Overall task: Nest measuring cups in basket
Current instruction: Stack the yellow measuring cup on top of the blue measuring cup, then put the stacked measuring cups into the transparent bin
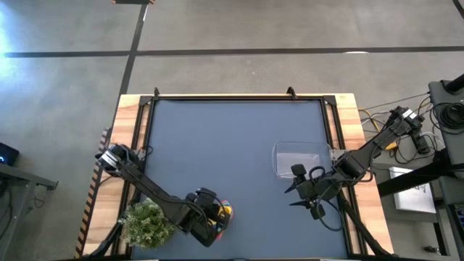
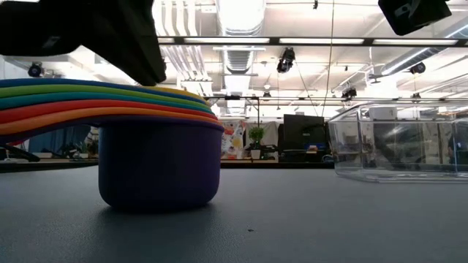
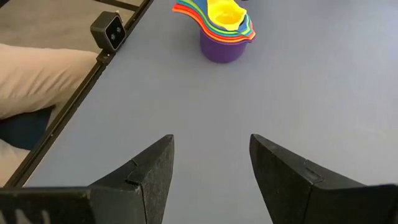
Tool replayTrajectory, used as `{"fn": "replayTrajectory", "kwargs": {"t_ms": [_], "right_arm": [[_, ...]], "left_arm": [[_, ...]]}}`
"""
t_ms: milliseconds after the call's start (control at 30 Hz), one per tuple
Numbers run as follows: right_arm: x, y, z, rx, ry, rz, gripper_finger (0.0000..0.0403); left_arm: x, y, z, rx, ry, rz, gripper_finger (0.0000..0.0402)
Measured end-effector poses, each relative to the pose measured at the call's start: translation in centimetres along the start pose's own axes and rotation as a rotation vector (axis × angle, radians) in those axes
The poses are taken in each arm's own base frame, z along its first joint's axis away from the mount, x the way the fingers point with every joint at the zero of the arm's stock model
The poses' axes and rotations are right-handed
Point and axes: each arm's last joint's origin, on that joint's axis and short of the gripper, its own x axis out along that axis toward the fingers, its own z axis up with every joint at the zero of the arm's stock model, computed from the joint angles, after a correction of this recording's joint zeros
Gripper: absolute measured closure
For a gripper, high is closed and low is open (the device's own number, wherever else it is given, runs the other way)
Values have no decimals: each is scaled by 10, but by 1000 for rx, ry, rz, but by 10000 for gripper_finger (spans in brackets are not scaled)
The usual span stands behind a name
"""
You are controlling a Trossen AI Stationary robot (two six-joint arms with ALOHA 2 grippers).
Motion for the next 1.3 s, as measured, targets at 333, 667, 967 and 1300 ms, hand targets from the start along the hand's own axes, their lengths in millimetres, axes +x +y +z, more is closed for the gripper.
{"fn": "replayTrajectory", "kwargs": {"t_ms": [333, 667, 967, 1300], "right_arm": [[0, 0, 0, -1, 0, 0, 204], [17, 9, -5, -21, 67, 6, 217], [42, 30, -9, -100, 85, 50, 298], [34, 42, -11, -100, 66, 96, 359]], "left_arm": [[-10, 4, 0, 126, -49, 38, 364], [-16, 25, -4, 54, 69, 251, 364], [-4, 17, -16, 28, 183, 207, 364], [7, 0, -29, 35, 272, 161, 364]]}}
